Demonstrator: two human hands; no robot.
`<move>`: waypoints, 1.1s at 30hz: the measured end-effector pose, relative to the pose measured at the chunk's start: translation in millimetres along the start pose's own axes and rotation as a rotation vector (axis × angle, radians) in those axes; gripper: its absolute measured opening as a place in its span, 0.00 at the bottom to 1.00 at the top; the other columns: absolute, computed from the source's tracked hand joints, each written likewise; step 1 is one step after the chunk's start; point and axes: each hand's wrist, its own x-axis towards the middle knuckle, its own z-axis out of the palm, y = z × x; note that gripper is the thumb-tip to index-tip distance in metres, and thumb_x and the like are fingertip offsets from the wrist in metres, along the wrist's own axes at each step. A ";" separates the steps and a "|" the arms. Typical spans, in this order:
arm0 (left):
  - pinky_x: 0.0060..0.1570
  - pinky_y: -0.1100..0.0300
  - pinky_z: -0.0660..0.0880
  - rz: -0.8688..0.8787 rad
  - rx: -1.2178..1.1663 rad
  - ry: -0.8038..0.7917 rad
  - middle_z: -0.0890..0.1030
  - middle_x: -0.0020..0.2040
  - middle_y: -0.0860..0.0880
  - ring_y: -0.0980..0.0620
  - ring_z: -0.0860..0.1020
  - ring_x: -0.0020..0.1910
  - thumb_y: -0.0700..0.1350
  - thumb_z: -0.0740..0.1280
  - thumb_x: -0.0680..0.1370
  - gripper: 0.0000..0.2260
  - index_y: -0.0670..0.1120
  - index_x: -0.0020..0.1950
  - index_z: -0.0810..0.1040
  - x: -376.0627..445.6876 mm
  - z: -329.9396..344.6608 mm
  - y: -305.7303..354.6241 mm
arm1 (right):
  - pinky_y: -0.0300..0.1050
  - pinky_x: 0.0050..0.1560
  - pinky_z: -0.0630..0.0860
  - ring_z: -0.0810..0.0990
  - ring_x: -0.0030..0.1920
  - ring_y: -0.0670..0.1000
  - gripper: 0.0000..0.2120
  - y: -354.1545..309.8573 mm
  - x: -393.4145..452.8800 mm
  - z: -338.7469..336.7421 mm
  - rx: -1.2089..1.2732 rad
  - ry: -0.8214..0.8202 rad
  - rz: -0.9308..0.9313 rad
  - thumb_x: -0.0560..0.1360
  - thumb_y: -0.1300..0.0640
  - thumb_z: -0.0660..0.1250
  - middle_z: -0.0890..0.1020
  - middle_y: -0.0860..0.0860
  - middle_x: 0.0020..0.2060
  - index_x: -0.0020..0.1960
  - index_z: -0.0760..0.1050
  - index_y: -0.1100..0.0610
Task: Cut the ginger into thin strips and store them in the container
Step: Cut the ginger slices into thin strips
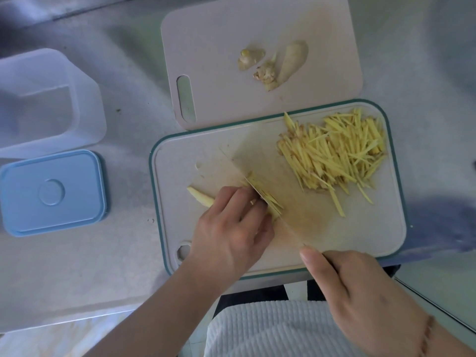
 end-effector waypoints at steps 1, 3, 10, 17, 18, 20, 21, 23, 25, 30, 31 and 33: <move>0.40 0.52 0.77 -0.002 -0.003 0.007 0.82 0.44 0.43 0.42 0.79 0.41 0.37 0.71 0.75 0.03 0.39 0.41 0.83 0.2 0.3 0.2 | 0.38 0.30 0.65 0.67 0.25 0.49 0.35 0.9 -0.8 1.4 0.001 -0.007 0.011 0.68 0.24 0.38 0.69 0.48 0.22 0.28 0.63 0.52; 0.40 0.53 0.77 -0.004 -0.016 0.008 0.82 0.44 0.44 0.42 0.79 0.41 0.37 0.72 0.75 0.03 0.39 0.41 0.83 0.8 0.6 -0.1 | 0.39 0.30 0.65 0.66 0.25 0.49 0.35 -2.5 6.9 5.4 -0.019 -0.011 0.020 0.68 0.24 0.37 0.68 0.48 0.22 0.27 0.59 0.54; 0.39 0.54 0.76 -0.013 -0.015 -0.016 0.81 0.42 0.44 0.43 0.78 0.40 0.38 0.76 0.73 0.04 0.40 0.40 0.84 0.2 -0.1 -1.8 | 0.40 0.28 0.64 0.65 0.23 0.49 0.35 -14.8 13.1 3.7 0.035 0.008 -0.016 0.70 0.25 0.38 0.67 0.50 0.21 0.26 0.60 0.54; 0.40 0.54 0.76 0.003 -0.037 -0.009 0.81 0.40 0.45 0.43 0.78 0.40 0.38 0.75 0.74 0.04 0.40 0.40 0.84 1.6 -2.1 -1.3 | 0.41 0.31 0.68 0.67 0.24 0.48 0.37 -14.9 12.9 5.2 -0.044 -0.032 0.027 0.67 0.24 0.33 0.69 0.48 0.21 0.27 0.61 0.53; 0.40 0.55 0.75 0.002 -0.045 -0.007 0.81 0.40 0.45 0.43 0.78 0.40 0.39 0.74 0.76 0.06 0.40 0.40 0.84 2.0 -2.2 -1.3 | 0.41 0.29 0.67 0.66 0.23 0.48 0.36 -20.9 21.5 4.7 -0.038 -0.026 0.006 0.70 0.26 0.33 0.66 0.50 0.20 0.27 0.61 0.53; 0.40 0.55 0.75 -0.012 -0.050 -0.002 0.81 0.40 0.45 0.44 0.78 0.40 0.42 0.70 0.79 0.10 0.40 0.40 0.84 2.8 -2.6 -1.6 | 0.40 0.27 0.66 0.64 0.22 0.48 0.33 -26.8 31.4 3.8 0.003 -0.020 -0.025 0.72 0.29 0.37 0.63 0.50 0.19 0.27 0.61 0.53; 0.40 0.55 0.75 -0.021 -0.049 -0.003 0.81 0.40 0.45 0.44 0.78 0.40 0.42 0.70 0.79 0.10 0.40 0.40 0.84 2.7 -2.9 -1.6 | 0.40 0.27 0.66 0.64 0.23 0.48 0.32 -26.4 29.8 3.7 0.020 -0.022 -0.026 0.72 0.29 0.38 0.63 0.50 0.20 0.27 0.61 0.54; 0.41 0.55 0.75 -0.026 -0.047 -0.015 0.81 0.41 0.45 0.44 0.78 0.41 0.40 0.74 0.76 0.05 0.40 0.40 0.84 2.1 -3.0 -1.6 | 0.40 0.27 0.64 0.65 0.23 0.48 0.35 -19.4 13.4 3.2 0.038 -0.018 0.010 0.70 0.24 0.37 0.67 0.50 0.21 0.27 0.60 0.53; 0.40 0.55 0.75 -0.029 -0.031 -0.024 0.81 0.40 0.45 0.44 0.78 0.40 0.38 0.75 0.74 0.04 0.40 0.40 0.83 2.8 -3.2 -2.0 | 0.35 0.27 0.64 0.71 0.23 0.44 0.40 -12.4 -5.5 3.5 0.089 0.006 0.111 0.58 0.17 0.35 0.73 0.45 0.22 0.27 0.64 0.51; 0.39 0.54 0.77 0.022 -0.024 -0.052 0.82 0.41 0.46 0.44 0.80 0.41 0.32 0.72 0.73 0.05 0.41 0.41 0.85 0.4 -6.2 -1.0 | 0.41 0.30 0.66 0.68 0.24 0.48 0.37 -11.0 4.4 10.9 0.028 -0.021 0.059 0.65 0.21 0.36 0.71 0.48 0.23 0.26 0.60 0.53; 0.38 0.54 0.78 0.026 -0.009 -0.064 0.83 0.41 0.47 0.44 0.81 0.42 0.31 0.71 0.73 0.06 0.41 0.41 0.85 0.0 -7.0 -1.0 | 0.42 0.30 0.65 0.65 0.24 0.48 0.35 -14.9 12.0 12.5 0.019 -0.017 0.033 0.69 0.24 0.37 0.68 0.49 0.22 0.26 0.59 0.54; 0.37 0.54 0.78 0.018 0.001 -0.073 0.83 0.42 0.48 0.45 0.81 0.42 0.31 0.71 0.73 0.07 0.42 0.42 0.86 0.1 -8.0 -1.9 | 0.41 0.28 0.64 0.63 0.23 0.48 0.31 -22.3 23.7 11.8 0.051 -0.006 0.003 0.72 0.29 0.40 0.64 0.50 0.20 0.26 0.59 0.53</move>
